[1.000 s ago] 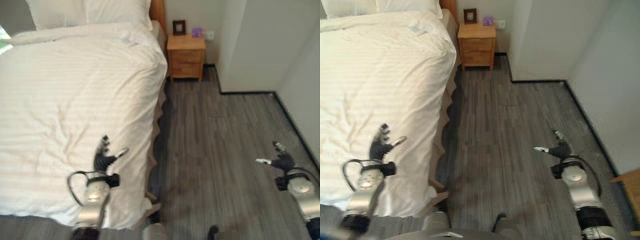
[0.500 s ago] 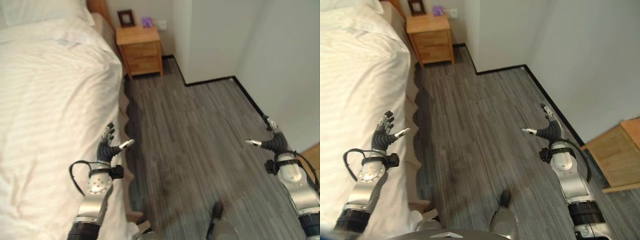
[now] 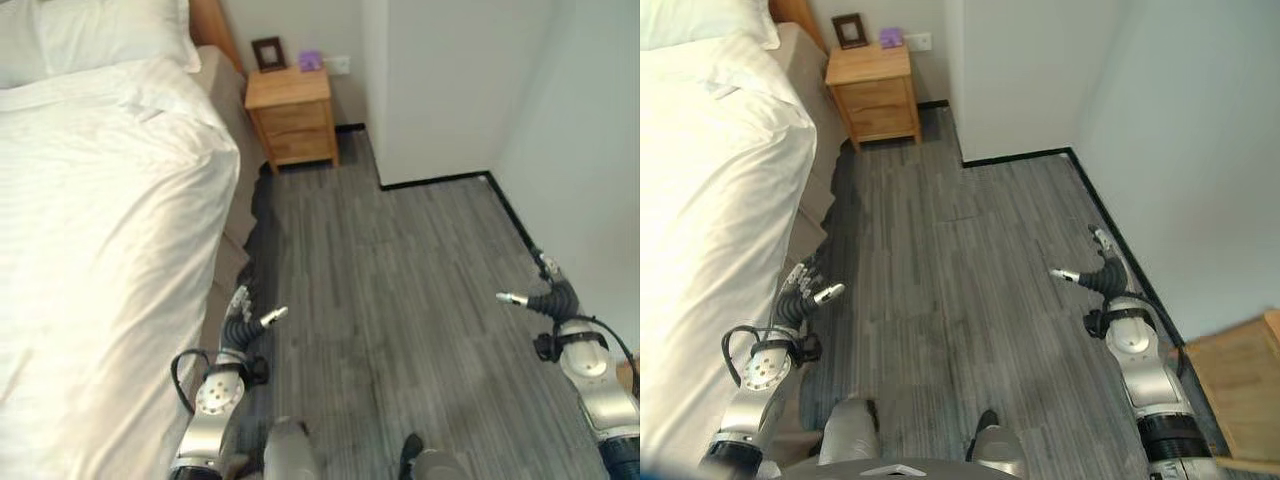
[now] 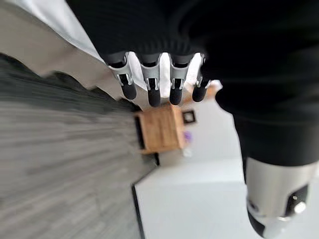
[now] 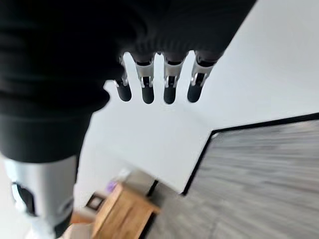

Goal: Making the bed.

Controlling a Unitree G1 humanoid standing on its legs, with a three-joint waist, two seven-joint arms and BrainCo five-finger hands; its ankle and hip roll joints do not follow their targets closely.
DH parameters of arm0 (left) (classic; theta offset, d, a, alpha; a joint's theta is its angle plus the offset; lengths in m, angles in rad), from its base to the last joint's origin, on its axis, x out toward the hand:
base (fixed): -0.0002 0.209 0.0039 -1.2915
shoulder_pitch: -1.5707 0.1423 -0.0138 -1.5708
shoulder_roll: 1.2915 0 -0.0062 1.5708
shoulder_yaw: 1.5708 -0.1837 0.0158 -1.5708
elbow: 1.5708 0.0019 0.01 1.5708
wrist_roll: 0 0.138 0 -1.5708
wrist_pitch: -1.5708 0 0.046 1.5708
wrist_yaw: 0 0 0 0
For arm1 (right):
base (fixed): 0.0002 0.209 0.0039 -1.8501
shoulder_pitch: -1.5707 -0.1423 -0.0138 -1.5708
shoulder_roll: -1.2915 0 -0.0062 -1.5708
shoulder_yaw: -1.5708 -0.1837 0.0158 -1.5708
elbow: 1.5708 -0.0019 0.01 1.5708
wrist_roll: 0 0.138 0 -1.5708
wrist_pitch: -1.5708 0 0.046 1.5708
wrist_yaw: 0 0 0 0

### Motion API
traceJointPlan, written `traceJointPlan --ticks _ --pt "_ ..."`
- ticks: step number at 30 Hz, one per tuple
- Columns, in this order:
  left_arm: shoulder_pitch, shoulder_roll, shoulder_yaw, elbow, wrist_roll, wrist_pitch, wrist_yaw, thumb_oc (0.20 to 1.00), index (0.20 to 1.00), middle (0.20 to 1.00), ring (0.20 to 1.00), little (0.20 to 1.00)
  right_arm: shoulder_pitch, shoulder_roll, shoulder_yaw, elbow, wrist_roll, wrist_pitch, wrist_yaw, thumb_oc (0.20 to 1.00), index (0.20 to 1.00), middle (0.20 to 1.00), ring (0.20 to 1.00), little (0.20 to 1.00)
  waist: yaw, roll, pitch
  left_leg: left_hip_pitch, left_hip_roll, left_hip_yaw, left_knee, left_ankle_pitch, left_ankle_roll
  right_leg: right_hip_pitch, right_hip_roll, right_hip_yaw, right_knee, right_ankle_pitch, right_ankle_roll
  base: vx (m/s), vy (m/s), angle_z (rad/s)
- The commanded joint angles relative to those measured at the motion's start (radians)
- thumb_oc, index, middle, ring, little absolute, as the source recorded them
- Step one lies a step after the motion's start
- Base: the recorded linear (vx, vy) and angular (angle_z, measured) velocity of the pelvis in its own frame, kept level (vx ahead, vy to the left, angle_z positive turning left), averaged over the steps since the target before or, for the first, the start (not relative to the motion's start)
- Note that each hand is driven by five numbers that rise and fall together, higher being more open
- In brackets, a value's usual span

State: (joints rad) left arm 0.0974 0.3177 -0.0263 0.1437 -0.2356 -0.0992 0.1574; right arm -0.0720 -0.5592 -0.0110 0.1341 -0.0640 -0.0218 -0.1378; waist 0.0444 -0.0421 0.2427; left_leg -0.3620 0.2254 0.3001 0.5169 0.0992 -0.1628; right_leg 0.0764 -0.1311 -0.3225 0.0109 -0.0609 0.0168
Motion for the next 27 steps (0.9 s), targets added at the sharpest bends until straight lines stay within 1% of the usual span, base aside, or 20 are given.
traceJointPlan --ticks 1,3,5,7,8,9,10,11,12,13,14,15,16,17,19,20,21,23,25,27 --pt "-0.017 0.053 0.038 -0.103 -0.050 -0.052 -0.005 1.000 1.000 1.000 1.000 1.000 -0.003 -0.049 0.022 -0.050 0.005 -0.056 0.014 1.000 1.000 1.000 1.000 1.000 0.030 0.052 -0.044 0.080 0.073 0.096 -0.324 0.051 -0.010 0.153 -0.038 0.015 -0.098 -0.045 0.149 0.80 0.238 -0.25" --pt "0.004 0.039 0.040 -0.100 -0.066 -0.040 -0.007 1.000 1.000 1.000 1.000 1.000 0.009 -0.054 0.027 -0.042 -0.005 -0.060 0.020 1.000 1.000 1.000 1.000 1.000 0.046 0.055 -0.053 0.103 0.084 0.166 -0.566 0.135 -0.016 0.218 -0.056 0.004 -0.098 -0.072 0.182 0.78 0.207 -0.32" --pt "0.013 0.035 0.044 -0.087 -0.078 -0.033 -0.002 1.000 1.000 1.000 1.000 1.000 0.009 -0.058 0.022 -0.041 -0.006 -0.053 0.019 1.000 1.000 1.000 1.000 1.000 0.056 0.051 -0.069 0.035 0.165 0.228 -0.586 0.138 -0.011 0.286 -0.077 -0.020 -0.098 -0.093 0.218 0.70 0.156 -0.33" --pt "0.045 0.033 0.055 -0.094 -0.084 -0.030 -0.011 1.000 1.000 1.000 1.000 1.000 0.037 -0.045 0.026 -0.058 -0.019 -0.046 0.041 1.000 1.000 1.000 1.000 1.000 0.067 0.050 -0.095 0.055 0.193 0.263 -0.572 0.198 -0.009 0.345 -0.088 -0.019 -0.094 -0.074 0.245 0.80 0.156 -0.09" --pt "0.065 0.040 0.056 -0.098 -0.081 -0.027 -0.012 1.000 1.000 1.000 1.000 1.000 0.053 -0.027 0.030 -0.063 -0.030 -0.039 0.050 1.000 1.000 1.000 1.000 1.000 0.082 0.037 -0.104 0.074 0.173 0.236 -0.567 0.213 -0.006 0.362 -0.115 -0.007 -0.070 -0.080 0.245 0.88 0.143 -0.14" --pt "0.075 0.042 0.056 -0.099 -0.073 -0.025 -0.015 1.000 1.000 1.000 1.000 1.000 0.062 -0.010 0.039 -0.061 -0.045 -0.041 0.053 1.000 1.000 1.000 1.000 1.000 0.111 0.023 -0.118 0.075 0.166 0.202 -0.565 0.248 -0.010 0.374 -0.139 0.009 -0.020 -0.049 0.245 0.73 0.102 -0.21" --pt "0.075 0.048 0.053 -0.097 -0.065 -0.020 -0.015 1.000 1.000 1.000 1.000 1.000 0.075 0.011 0.042 -0.064 -0.062 -0.039 0.055 1.000 1.000 1.000 1.000 1.000 0.132 0.010 -0.126 0.090 0.152 0.189 -0.568 0.246 -0.002 0.350 -0.166 0.038 0.058 0.023 0.245 0.64 0.143 -0.46" --pt "0.071 0.052 0.041 -0.097 -0.054 -0.013 -0.013 1.000 1.000 1.000 1.000 1.000 0.075 0.020 0.054 -0.066 -0.077 -0.041 0.056 1.000 1.000 1.000 1.000 1.000 0.130 0.003 -0.119 0.111 0.130 0.179 -0.565 0.236 0.014 0.322 -0.208 0.044 0.182 0.138 0.245 0.50 0.229 -0.66" --pt "0.061 0.063 0.034 -0.094 -0.049 -0.010 -0.007 1.000 1.000 1.000 1.000 1.000 0.069 0.026 0.067 -0.064 -0.082 -0.042 0.055 1.000 1.000 1.000 1.000 1.000 0.119 -0.007 -0.108 0.160 0.093 0.190 -0.571 0.195 0.042 0.254 -0.254 0.075 0.319 0.259 0.245 0.57 0.322 -0.46" --pt "0.051 0.073 0.024 -0.094 -0.049 -0.009 0.000 1.000 1.000 1.000 1.000 1.000 0.061 0.033 0.080 -0.066 -0.075 -0.040 0.052 1.000 1.000 1.000 1.000 1.000 0.092 -0.006 -0.094 0.203 0.056 0.174 -0.577 0.159 0.066 0.195 -0.250 0.138 0.423 0.344 0.245 0.66 0.325 -0.09" --pt "0.045 0.081 0.022 -0.095 -0.045 -0.009 0.002 1.000 1.000 1.000 1.000 1.000 0.059 0.038 0.078 -0.077 -0.074 -0.042 0.048 1.000 1.000 1.000 1.000 1.000 0.078 -0.007 -0.087 0.238 0.031 0.163 -0.579 0.121 0.083 0.145 -0.240 0.184 0.480 0.363 0.245 0.48 0.196 0.41" --pt "0.044 0.081 0.023 -0.095 -0.045 -0.009 0.002 1.000 1.000 1.000 1.000 1.000 0.058 0.038 0.078 -0.077 -0.074 -0.042 0.048 1.000 1.000 1.000 1.000 1.000 0.081 -0.005 -0.087 0.237 0.034 0.166 -0.580 0.122 0.084 0.141 -0.237 0.188 0.479 0.366 0.245 0.52 0.148 0.98" --pt "0.031 0.090 0.015 -0.092 -0.042 -0.007 0.005 1.000 1.000 1.000 1.000 1.000 0.055 0.042 0.082 -0.081 -0.072 -0.044 0.044 1.000 1.000 1.000 1.000 1.000 0.055 -0.004 -0.074 0.275 0.004 0.144 -0.588 0.083 0.101 0.083 -0.220 0.221 0.521 0.335 0.245 0.74 0.116 1.58" --pt "-0.008 0.097 -0.004 -0.083 -0.048 -0.003 0.009 1.000 1.000 1.000 1.000 1.000 0.057 0.050 0.079 -0.105 -0.058 -0.043 0.035 1.000 1.000 1.000 1.000 1.000 -0.007 0.003 -0.037 0.344 -0.038 0.067 -0.595 0.031 0.108 -0.064 -0.176 0.226 0.530 0.176 0.223 0.95 0.086 1.57" --pt "-0.029 0.097 -0.008 -0.081 -0.047 -0.005 -0.005 1.000 1.000 1.000 1.000 1.000 0.069 0.058 0.073 -0.111 -0.050 -0.039 0.038 1.000 1.000 1.000 1.000 1.000 -0.066 -0.007 -0.009 0.419 -0.081 -0.014 -0.599 -0.037 0.093 -0.155 -0.126 0.181 0.367 0.074 0.205 0.77 -0.076 1.98" --pt "-0.030 0.097 -0.008 -0.081 -0.047 -0.005 -0.005 1.000 1.000 1.000 1.000 1.000 0.068 0.058 0.074 -0.110 -0.050 -0.039 0.038 1.000 1.000 1.000 1.000 1.000 -0.070 -0.004 -0.009 0.417 -0.077 -0.018 -0.600 -0.033 0.092 -0.151 -0.122 0.175 0.359 0.080 0.203 0.66 -0.143 2.56" --pt "-0.029 0.092 -0.005 -0.080 -0.050 -0.009 -0.011 1.000 1.000 1.000 1.000 1.000 0.072 0.059 0.071 -0.103 -0.051 -0.038 0.038 1.000 1.000 1.000 1.000 1.000 -0.095 -0.016 -0.011 0.463 -0.103 -0.051 -0.604 -0.079 0.083 -0.183 -0.088 0.189 0.206 0.073 0.197 0.62 -0.135 2.00" --pt "-0.032 0.083 0.011 -0.073 -0.046 -0.012 -0.021 1.000 1.000 1.000 1.000 1.000 0.069 0.069 0.071 -0.086 -0.054 -0.034 0.043 1.000 1.000 1.000 1.000 1.000 -0.140 -0.022 -0.013 0.528 -0.123 -0.114 -0.604 -0.144 0.075 -0.230 -0.042 0.224 0.003 0.129 0.203 0.83 -0.177 1.46" --pt "-0.033 0.075 0.042 -0.052 -0.042 -0.016 -0.017 1.000 1.000 1.000 1.000 1.000 0.062 0.075 0.074 -0.066 -0.055 -0.031 0.048 1.000 1.000 1.000 1.000 1.000 -0.170 -0.023 -0.020 0.615 -0.132 -0.166 -0.604 -0.220 0.061 -0.299 -0.037 0.258 -0.082 0.189 0.227 0.79 -0.181 1.94" --pt "-0.025 0.068 0.058 -0.029 -0.028 -0.018 -0.016 1.000 1.000 1.000 1.000 1.000 0.055 0.079 0.091 -0.044 -0.059 -0.031 0.057 1.000 1.000 1.000 1.000 1.000 -0.180 -0.024 -0.036 0.706 -0.130 -0.190 -0.604 -0.286 0.049 -0.296 -0.046 0.246 -0.066 0.201 0.217 0.73 -0.207 1.63"
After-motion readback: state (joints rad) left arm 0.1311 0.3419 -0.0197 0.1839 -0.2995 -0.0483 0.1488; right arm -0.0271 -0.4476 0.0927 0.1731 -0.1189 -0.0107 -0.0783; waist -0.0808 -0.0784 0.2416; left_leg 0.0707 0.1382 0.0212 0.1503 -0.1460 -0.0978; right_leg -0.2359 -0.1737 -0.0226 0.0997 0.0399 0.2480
